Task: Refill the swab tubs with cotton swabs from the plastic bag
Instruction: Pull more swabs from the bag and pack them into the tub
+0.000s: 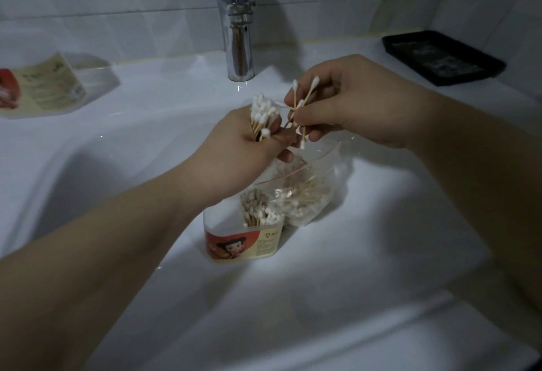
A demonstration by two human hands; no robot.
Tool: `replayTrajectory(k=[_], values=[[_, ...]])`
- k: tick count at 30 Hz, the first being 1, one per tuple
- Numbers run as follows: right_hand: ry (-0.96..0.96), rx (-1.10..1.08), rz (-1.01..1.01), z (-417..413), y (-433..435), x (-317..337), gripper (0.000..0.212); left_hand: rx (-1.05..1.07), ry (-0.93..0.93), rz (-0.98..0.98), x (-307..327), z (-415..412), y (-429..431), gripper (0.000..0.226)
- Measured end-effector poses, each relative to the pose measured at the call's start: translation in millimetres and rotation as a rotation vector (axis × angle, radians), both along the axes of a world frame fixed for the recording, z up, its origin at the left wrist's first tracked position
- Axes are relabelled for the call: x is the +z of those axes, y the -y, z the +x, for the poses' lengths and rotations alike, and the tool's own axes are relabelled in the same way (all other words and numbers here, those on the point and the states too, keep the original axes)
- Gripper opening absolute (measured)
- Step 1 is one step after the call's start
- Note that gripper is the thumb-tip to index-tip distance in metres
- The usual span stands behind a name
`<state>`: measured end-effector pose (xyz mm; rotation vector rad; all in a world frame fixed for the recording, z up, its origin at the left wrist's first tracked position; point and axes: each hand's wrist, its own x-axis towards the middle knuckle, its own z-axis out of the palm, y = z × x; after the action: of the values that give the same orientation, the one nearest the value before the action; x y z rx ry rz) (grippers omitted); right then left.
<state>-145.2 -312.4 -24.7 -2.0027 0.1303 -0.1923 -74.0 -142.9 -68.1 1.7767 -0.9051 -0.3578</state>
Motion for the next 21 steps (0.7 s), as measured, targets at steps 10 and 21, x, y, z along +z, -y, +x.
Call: replayTrajectory(k=[10,21], values=[[-0.046,-0.026,-0.120,-1.8,7.0,2.3,0.036,-0.004,-0.007,0.011,0.0,-1.4,0.0,0.026],[-0.195,0.137,-0.198,-1.8,1.4,-2.7,0.017,-0.066,0.195,0.121,0.7,-1.1,-1.5,0.018]])
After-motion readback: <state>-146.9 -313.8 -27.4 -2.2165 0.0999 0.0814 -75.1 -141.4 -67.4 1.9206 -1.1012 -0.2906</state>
